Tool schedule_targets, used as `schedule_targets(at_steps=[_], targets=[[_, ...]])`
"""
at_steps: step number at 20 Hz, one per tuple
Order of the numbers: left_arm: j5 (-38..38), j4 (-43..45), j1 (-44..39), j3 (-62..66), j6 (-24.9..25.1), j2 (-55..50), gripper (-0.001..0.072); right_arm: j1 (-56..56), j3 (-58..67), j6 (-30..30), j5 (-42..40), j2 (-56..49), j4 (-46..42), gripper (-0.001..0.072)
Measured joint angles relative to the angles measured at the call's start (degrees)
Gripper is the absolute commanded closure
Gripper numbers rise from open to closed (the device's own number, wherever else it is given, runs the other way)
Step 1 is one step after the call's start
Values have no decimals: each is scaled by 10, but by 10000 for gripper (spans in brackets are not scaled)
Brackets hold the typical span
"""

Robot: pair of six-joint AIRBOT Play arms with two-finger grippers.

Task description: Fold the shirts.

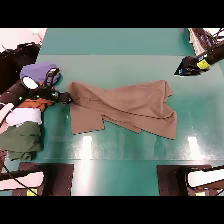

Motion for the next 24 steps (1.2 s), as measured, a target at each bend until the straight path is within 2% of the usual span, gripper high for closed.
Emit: schedule_targets(at_steps=[5,6,7,8,9,15,24], targets=[[51,3,-28,-14,14,-2,177,-4,-1,0,11,4,2,332],[57,11,-30,-14,10,-3,230,-7,-5,0,12,8,2,332],[59,16,-31,-15,5,-3,419,-10,-13,0,12,14,1,332],[57,19,-34,-16,2,-3,567,-14,-27,0,9,24,1,332],[53,23,-35,-16,0,-3,681,-20,-46,0,3,36,1,333],[26,30,-37,6,-22,6,683,-90,-235,0,-37,151,0,331],[-43,16,-37,95,-38,61,683,-240,-665,0,-91,318,5,324]])
